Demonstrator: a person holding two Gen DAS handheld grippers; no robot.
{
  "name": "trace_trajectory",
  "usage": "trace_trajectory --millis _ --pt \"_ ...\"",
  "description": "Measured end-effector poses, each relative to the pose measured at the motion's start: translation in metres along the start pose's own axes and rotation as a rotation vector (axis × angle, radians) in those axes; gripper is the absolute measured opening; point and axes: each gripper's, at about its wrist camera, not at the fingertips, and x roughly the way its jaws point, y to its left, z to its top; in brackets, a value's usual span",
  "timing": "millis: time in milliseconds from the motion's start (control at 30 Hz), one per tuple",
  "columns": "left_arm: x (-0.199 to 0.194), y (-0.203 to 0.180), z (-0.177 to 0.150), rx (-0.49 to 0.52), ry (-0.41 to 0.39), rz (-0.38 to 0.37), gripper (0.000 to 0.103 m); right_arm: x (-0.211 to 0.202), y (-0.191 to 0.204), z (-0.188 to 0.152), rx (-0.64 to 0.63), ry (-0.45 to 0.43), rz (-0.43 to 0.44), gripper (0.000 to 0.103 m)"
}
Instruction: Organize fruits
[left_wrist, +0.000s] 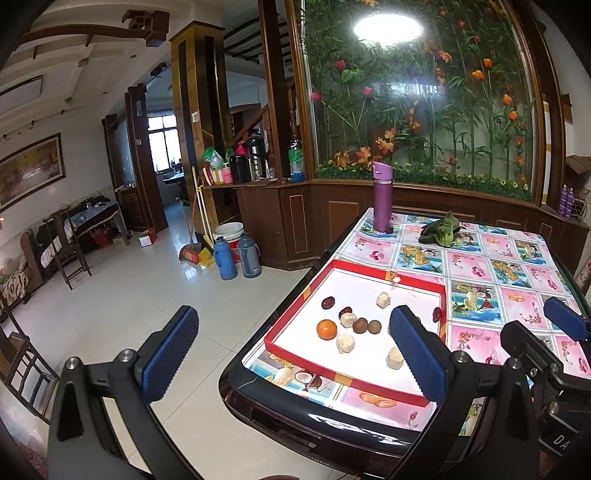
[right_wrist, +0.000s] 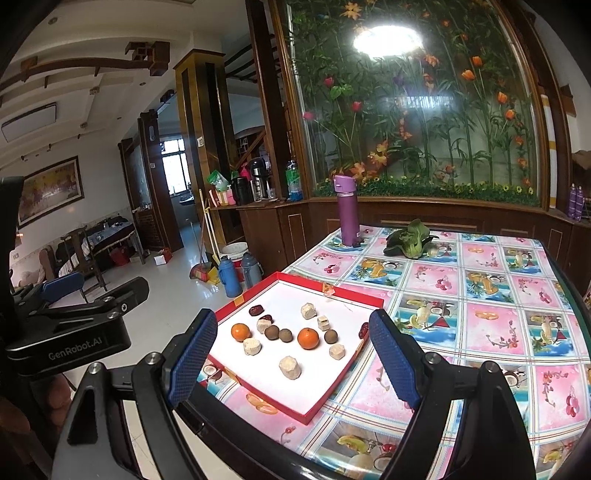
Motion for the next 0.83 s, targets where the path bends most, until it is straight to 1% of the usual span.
trace_trajectory --millis 300,600,767,833 --pt "0.019 0.008 0.012 -0.003 0.013 -0.002 0.103 0.017 0.006 0.018 -0.006 -0.013 -0.01 0.084" --pt "0.027 0.028 0.013 -0.022 0.016 0.0 0.103 0.031 0.018 0.012 -0.015 0.021 0.007 0.084" --pt "0.036 0.032 0.014 -0.024 0.033 -0.001 0.103 0.037 0.022 0.009 -0.023 0.037 0.009 0.084" --pt "0.036 0.033 0.014 -0.023 0.025 -0.006 0.103 0.039 0.021 0.009 -0.026 0.041 0.002 0.084"
